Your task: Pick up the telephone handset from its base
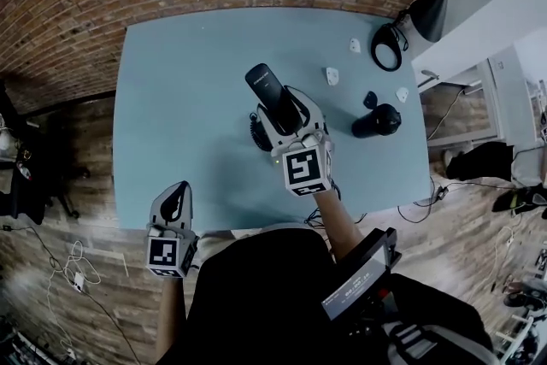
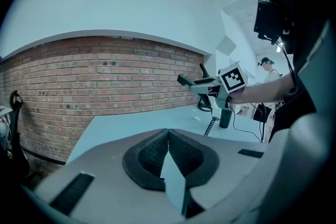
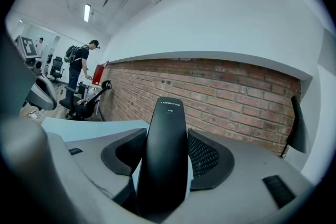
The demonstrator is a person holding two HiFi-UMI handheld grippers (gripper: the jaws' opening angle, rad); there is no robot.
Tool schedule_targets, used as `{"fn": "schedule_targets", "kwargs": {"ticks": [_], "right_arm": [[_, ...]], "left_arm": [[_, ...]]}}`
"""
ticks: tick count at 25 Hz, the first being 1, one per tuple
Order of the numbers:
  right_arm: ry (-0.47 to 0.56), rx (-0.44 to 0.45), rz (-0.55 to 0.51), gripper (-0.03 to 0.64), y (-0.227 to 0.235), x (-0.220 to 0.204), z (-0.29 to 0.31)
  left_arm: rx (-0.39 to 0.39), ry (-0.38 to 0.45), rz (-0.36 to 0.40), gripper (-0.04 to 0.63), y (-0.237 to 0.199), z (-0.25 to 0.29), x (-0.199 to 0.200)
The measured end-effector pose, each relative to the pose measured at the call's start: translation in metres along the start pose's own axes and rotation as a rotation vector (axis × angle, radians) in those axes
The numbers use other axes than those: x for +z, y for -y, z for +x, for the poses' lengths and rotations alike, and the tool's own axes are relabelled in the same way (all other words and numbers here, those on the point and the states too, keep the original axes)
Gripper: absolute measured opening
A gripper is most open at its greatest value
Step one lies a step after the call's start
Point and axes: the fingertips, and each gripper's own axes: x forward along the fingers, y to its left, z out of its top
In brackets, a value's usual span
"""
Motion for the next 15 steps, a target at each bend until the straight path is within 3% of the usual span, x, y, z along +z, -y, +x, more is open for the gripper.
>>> {"fn": "schedule_targets", "kwargs": {"ticks": [10, 15], "right_arm": [[0.143, -0.025, 0.023, 0.241, 0.019, 0.064, -0.018], [0.205, -0.042, 0.089, 0.241, 0.028, 0.094, -0.025]], "left_arm": [[-0.024, 0.020, 0.011, 0.011, 0.007, 0.009, 0.005], [-0.029, 0.034, 0.025, 0.011, 0.005, 0.011, 0.011]]}}
